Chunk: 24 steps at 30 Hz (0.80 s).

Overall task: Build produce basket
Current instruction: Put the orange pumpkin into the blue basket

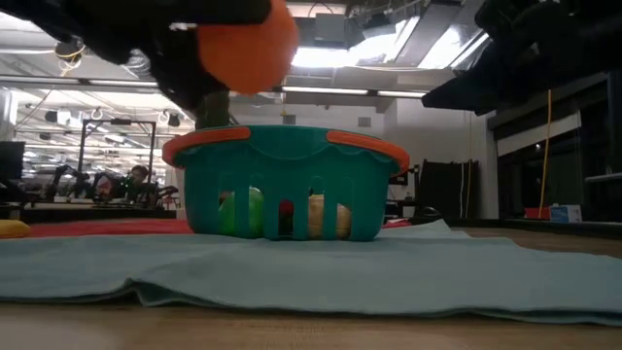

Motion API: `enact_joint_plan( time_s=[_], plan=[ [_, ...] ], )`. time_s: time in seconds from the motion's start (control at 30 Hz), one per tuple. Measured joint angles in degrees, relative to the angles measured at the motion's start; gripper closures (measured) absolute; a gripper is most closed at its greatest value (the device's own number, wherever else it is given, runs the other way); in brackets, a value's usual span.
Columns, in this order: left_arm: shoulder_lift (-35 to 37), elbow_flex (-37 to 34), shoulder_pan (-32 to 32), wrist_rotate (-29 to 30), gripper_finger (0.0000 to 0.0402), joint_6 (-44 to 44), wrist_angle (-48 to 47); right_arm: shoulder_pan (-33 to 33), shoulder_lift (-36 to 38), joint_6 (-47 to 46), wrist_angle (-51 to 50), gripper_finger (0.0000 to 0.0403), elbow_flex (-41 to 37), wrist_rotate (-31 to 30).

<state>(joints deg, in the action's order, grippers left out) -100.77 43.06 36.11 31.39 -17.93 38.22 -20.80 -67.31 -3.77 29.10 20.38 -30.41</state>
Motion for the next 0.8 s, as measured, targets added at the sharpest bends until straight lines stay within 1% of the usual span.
enact_joint_plan(
  time_s=[0.07, 0.13, 0.23, 0.3, 0.37, 0.47, 0.53, 0.7, 0.8],
  plan=[
    [0.0, -0.3, -1.0, -0.1, 0.0169, 0.1, 0.6, 0.0, 0.0, 0.0, -0.1, 0.0377, 0.0, -0.6],
    [0.0, -0.4, -2.1, -0.2, 0.0169, 0.2, 0.2, 0.0, 0.0, 0.0, -0.1, 0.0377, 0.0, -3.6],
    [0.0, -0.4, -4.0, 0.0, 0.0169, 0.5, 0.4, 0.0, 0.0, -2.0, -0.1, 0.0377, 0.0, -11.6],
    [0.0, -0.4, -5.3, 2.9, 0.0169, 0.0, 0.7, 0.0, 0.0, -4.8, -0.1, 0.0377, 0.0, -17.3],
    [0.0, -0.4, -6.7, 5.5, 0.0169, -0.4, 1.7, 0.1, 0.0, -6.0, -0.1, 0.0377, 0.0, -20.9],
    [0.0, -0.4, -8.8, 9.5, 0.0169, 0.2, 3.4, 0.0, 0.0, -6.0, -0.2, 0.0377, 0.0, -22.0],
    [0.0, -0.3, -10.1, 10.8, 0.0169, 0.7, 4.3, 0.0, 0.0, -6.1, -0.2, 0.0377, 0.0, -22.0],
    [0.0, 0.0, -12.8, 10.8, 0.0169, 2.1, 5.0, 0.0, 0.0, -6.2, -0.6, 0.0377, 0.0, -22.0],
    [0.0, 0.4, -14.1, 9.3, 0.0169, 4.6, 5.0, 0.0, 0.0, -6.2, -0.7, 0.0377, 0.0, -20.9]
  ],
)
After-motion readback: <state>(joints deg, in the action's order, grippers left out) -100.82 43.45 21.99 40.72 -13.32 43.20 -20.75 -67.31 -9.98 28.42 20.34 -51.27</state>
